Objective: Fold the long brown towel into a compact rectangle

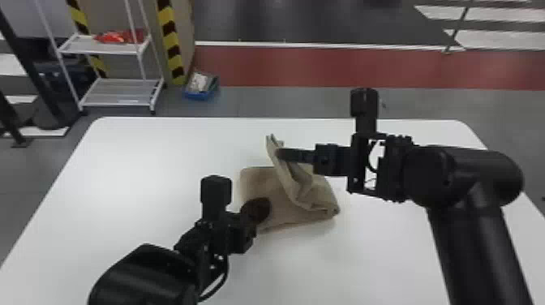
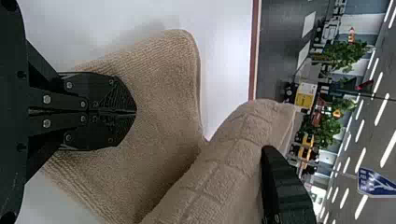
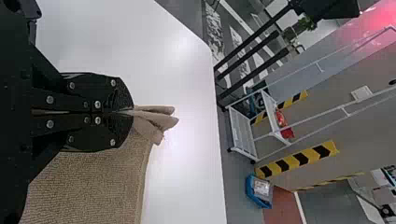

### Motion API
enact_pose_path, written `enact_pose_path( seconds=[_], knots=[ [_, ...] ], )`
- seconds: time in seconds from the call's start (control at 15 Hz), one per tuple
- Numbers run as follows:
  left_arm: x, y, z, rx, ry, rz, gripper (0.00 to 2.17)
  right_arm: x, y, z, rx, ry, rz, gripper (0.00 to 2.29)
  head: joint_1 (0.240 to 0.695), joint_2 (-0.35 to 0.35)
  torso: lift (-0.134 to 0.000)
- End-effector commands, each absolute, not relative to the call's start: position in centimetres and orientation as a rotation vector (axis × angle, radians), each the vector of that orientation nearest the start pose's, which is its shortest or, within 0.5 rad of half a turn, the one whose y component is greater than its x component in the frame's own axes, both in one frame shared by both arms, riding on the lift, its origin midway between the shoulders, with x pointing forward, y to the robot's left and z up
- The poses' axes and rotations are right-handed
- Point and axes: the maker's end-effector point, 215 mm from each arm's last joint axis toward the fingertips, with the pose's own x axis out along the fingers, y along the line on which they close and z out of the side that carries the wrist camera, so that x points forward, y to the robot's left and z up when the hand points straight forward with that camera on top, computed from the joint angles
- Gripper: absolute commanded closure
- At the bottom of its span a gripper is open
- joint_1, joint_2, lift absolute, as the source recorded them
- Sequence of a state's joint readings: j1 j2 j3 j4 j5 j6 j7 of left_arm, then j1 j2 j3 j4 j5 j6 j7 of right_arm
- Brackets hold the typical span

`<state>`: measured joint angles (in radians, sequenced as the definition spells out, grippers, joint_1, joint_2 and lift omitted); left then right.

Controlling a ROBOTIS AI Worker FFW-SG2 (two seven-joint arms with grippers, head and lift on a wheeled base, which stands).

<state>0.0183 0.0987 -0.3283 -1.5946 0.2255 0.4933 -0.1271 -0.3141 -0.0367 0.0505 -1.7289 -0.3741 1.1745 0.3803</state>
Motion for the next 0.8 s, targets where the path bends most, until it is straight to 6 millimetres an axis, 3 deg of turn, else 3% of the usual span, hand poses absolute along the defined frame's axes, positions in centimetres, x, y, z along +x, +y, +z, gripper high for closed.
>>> enact_pose_path(
  seconds=[0.0,0.73],
  knots=[
    [50.6,3.7,-49.2,-0.086,0.532,-0.478,1.76,56.8,-4.1,-35.8,0.325,0.680,0.665,1.29,0.695,-0.021,-0.121],
    [50.4,3.6,-49.4,-0.085,0.537,-0.479,1.76,56.1,-1.2,-38.3,0.336,0.725,0.697,1.26,0.695,0.018,-0.121]
  ],
)
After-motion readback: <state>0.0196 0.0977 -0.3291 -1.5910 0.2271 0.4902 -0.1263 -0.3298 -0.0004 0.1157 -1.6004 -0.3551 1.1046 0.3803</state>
